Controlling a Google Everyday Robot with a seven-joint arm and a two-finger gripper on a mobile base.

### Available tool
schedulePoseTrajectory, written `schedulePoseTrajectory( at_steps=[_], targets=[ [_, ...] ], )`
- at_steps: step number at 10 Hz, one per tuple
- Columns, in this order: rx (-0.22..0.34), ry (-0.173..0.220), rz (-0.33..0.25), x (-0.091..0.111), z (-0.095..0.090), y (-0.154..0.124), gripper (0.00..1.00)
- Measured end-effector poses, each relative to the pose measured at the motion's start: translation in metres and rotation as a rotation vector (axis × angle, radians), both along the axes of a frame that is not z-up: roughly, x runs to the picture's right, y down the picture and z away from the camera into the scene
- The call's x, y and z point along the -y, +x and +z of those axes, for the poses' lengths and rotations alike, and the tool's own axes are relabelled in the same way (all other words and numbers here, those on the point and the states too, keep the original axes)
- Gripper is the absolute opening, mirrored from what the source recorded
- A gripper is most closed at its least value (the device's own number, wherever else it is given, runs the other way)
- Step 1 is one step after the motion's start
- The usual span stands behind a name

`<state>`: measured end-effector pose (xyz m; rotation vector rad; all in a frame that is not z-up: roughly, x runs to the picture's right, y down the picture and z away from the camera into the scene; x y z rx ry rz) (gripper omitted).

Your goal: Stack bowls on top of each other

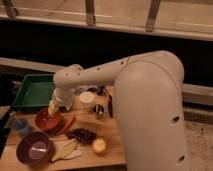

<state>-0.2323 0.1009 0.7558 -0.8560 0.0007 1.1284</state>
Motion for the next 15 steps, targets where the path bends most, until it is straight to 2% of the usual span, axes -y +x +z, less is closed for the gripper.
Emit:
schedulePoseTrajectory(
  at_steps=[3, 5, 7, 9, 11, 15],
  targets=[
    [-0.004, 0.006, -0.002, 0.001, 0.001, 0.002, 0.62],
    [-0.032, 0.046, -0.013, 0.012, 0.010, 0.003, 0.62],
    [-0.039, 0.060, -0.017, 0.011, 0.013, -0.002, 0.62],
    [-0.057, 0.056, -0.036, 0.004, 0.019, -0.006, 0.62],
    [-0.081, 0.031, -0.056, -0.010, 0.034, -0.007, 0.62],
    [-0.064, 0.002, -0.053, -0.023, 0.063, -0.016, 0.62]
  ],
)
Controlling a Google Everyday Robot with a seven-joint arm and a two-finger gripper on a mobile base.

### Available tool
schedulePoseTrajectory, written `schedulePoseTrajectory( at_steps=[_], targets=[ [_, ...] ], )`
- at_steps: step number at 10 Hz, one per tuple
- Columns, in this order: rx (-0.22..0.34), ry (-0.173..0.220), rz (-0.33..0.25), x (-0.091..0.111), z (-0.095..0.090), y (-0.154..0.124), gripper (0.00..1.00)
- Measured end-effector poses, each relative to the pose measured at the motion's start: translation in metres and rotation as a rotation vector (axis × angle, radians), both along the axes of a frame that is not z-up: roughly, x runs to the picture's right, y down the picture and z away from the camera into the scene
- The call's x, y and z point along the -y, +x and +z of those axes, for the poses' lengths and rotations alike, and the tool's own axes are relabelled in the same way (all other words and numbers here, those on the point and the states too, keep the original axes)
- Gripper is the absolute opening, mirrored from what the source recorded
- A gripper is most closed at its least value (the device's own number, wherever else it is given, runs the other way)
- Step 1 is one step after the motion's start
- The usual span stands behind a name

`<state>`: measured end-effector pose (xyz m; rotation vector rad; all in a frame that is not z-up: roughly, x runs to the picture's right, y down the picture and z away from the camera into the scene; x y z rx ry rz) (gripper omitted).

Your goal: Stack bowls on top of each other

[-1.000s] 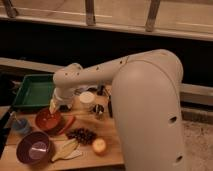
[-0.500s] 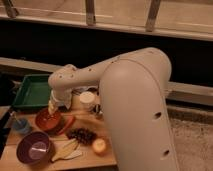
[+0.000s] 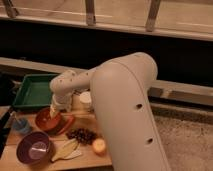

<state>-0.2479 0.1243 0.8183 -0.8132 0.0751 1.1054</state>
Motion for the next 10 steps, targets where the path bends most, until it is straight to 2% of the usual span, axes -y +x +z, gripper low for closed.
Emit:
schedulePoseTrajectory(
  at_steps=[3, 4, 8, 9, 10],
  targets=[
    [0.017, -0.012, -0.013, 0.002, 0.011, -0.004, 0.61],
    [0.026, -0.020, -0.024, -0.001, 0.014, -0.008, 0.54],
    [0.040, -0.044, -0.087, -0.014, 0.019, -0.015, 0.12],
    [0.043, -0.050, -0.097, -0.017, 0.018, -0.016, 0.04],
    [0.051, -0.050, -0.102, -0.018, 0.015, -0.018, 0.00]
  ],
)
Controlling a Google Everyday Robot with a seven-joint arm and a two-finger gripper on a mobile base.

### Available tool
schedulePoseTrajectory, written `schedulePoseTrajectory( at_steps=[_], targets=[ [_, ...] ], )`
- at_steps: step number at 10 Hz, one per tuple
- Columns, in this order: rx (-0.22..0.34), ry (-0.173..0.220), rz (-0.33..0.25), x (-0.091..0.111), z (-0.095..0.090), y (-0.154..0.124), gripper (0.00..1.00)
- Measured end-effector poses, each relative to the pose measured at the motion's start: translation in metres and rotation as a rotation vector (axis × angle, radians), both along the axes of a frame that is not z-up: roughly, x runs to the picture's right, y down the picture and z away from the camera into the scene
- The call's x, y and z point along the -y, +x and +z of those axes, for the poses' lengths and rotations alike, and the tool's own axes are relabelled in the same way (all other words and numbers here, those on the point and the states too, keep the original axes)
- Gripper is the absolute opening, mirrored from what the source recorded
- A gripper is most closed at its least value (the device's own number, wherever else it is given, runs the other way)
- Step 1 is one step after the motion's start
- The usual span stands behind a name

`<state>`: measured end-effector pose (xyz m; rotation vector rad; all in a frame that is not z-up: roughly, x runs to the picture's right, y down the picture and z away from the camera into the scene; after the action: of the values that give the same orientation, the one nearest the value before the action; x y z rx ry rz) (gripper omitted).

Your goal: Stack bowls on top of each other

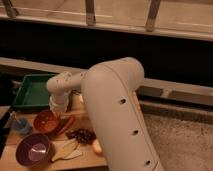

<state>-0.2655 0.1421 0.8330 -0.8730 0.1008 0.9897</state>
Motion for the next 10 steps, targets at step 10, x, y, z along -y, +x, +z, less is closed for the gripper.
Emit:
schedulePoseTrajectory(
  at_steps=[10],
  targets=[
    [0.125, 0.050, -0.082, 0.038, -0.101, -0.030, 0.00]
  ],
)
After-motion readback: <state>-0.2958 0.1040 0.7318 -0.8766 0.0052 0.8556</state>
